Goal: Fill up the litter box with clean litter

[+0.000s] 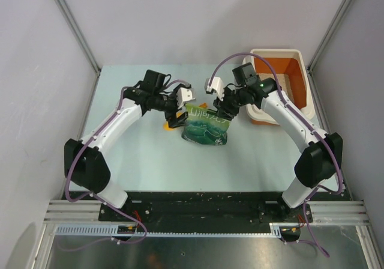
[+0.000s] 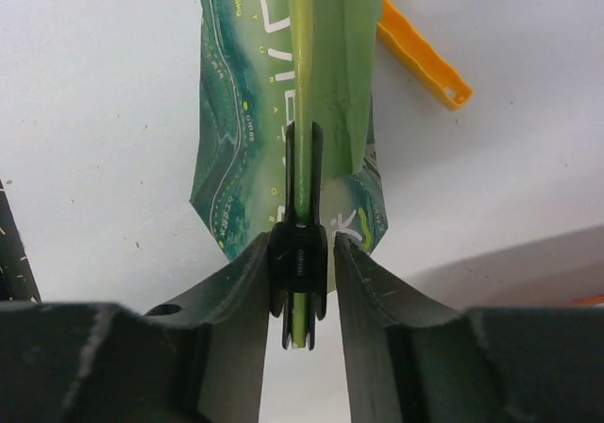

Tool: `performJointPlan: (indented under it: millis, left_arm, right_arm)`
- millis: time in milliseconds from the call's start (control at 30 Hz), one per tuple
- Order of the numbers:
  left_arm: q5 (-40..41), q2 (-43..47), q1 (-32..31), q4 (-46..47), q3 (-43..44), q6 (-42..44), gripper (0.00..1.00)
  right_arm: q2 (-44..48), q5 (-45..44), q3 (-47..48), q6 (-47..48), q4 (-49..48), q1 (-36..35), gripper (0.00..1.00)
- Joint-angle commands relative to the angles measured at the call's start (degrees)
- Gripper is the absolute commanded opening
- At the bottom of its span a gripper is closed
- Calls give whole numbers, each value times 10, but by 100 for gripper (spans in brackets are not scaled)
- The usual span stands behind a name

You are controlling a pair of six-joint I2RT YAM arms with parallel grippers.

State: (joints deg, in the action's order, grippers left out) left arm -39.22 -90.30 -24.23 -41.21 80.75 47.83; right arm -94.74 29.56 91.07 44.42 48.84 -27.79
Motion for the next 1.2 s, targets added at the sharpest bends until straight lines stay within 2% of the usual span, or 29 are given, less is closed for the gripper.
performJointPlan:
  millis: [0,33,100,133,233,400,600,733,900,967,1167]
  left_arm:
    - [-11,32,2,2,-17,-6,89]
    - [-11,32,2,2,-17,-11,89]
    - [-13,32,2,2,-19,-14,89]
    - [-14,32,2,3,-18,-15,89]
    - [-13,29,2,4,-16,-21,89]
    - [-6,19,2,5,-11,-36,89]
    - [-2,23,2,5,-16,-48,90]
    - [3,36,2,5,-22,-62,90]
    - [15,54,2,6,-30,-73,91]
    - [15,59,2,5,-34,-75,91]
    - [18,58,2,6,-38,-76,91]
  right_arm:
    - [1,-17,7,-6,-25,-2,32]
    - [1,-18,7,-6,-26,-1,24]
    - [2,-15,12,-2,-23,-1,17]
    - [2,-13,13,0,-21,-1,8]
    - [8,4,28,1,-9,5,0]
    - [14,50,86,-6,26,38,0]
    - [48,68,91,-2,84,93,0]
    - [89,74,19,15,126,147,0]
    - [132,66,-94,113,229,193,0]
    - [140,57,-158,134,246,211,0]
    - [128,73,-239,177,267,271,0]
